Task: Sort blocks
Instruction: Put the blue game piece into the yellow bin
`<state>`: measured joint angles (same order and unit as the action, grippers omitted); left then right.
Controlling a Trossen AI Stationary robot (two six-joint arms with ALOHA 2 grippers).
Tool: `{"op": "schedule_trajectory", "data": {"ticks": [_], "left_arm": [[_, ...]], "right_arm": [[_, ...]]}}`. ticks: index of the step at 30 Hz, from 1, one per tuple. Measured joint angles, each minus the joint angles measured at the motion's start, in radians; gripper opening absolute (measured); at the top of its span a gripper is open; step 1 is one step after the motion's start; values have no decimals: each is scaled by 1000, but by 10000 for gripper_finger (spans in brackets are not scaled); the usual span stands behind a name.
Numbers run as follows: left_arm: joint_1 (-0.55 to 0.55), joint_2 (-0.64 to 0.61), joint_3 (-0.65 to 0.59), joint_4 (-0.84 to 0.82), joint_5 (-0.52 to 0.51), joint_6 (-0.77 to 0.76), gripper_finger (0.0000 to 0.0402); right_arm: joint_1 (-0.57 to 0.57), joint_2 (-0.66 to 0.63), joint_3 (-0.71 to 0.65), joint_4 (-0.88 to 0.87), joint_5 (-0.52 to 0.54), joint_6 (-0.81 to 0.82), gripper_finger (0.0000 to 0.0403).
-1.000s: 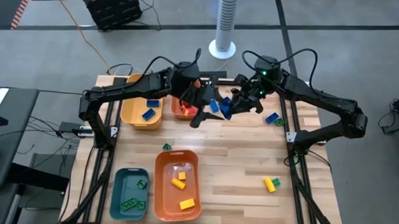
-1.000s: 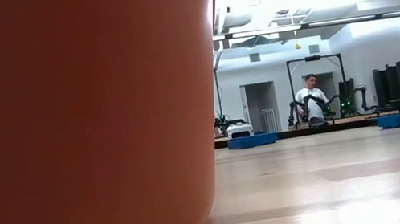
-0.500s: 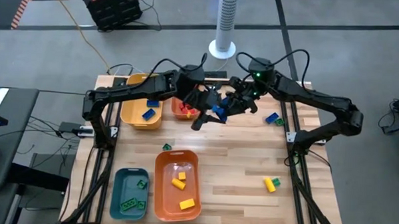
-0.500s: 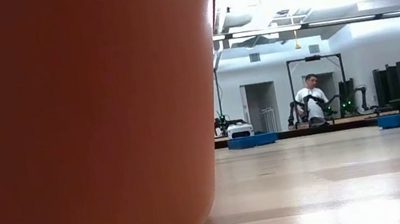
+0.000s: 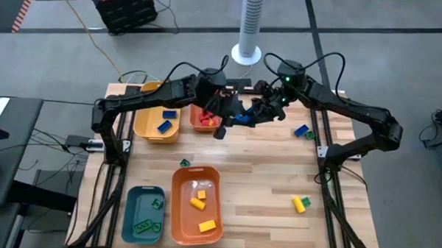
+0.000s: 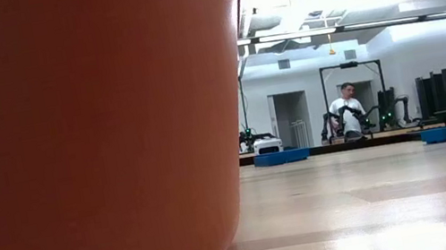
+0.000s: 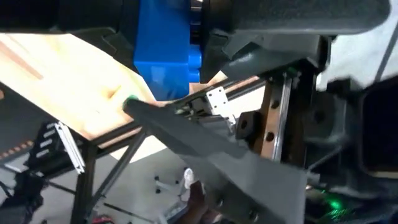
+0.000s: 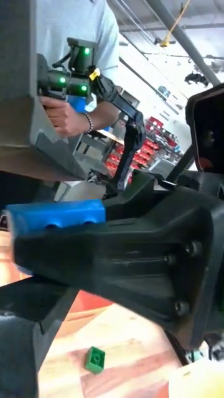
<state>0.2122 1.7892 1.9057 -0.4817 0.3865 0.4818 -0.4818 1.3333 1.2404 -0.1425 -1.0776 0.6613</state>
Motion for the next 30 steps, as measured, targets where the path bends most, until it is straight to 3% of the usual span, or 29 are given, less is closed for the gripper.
{"op": "schedule_trajectory", "data": {"ticks": [6, 12, 18, 23, 30], "left_arm": [[54, -39, 0, -117, 19, -105, 79], [177, -66, 0, -358, -16, -204, 79], [359, -65, -89, -600, -159, -267, 84], [515, -62, -181, -751, -183, -328, 85], [644, -62, -286, -975, -289, -329, 86]], "right_arm": [[-142, -88, 1, -151, 21, -122, 245], [-243, -144, -2, -434, 305, -346, 245], [-196, -117, -2, -443, 483, -390, 246], [-110, -79, -2, -449, 574, -394, 246], [-21, -69, -2, -466, 720, -425, 246]]}}
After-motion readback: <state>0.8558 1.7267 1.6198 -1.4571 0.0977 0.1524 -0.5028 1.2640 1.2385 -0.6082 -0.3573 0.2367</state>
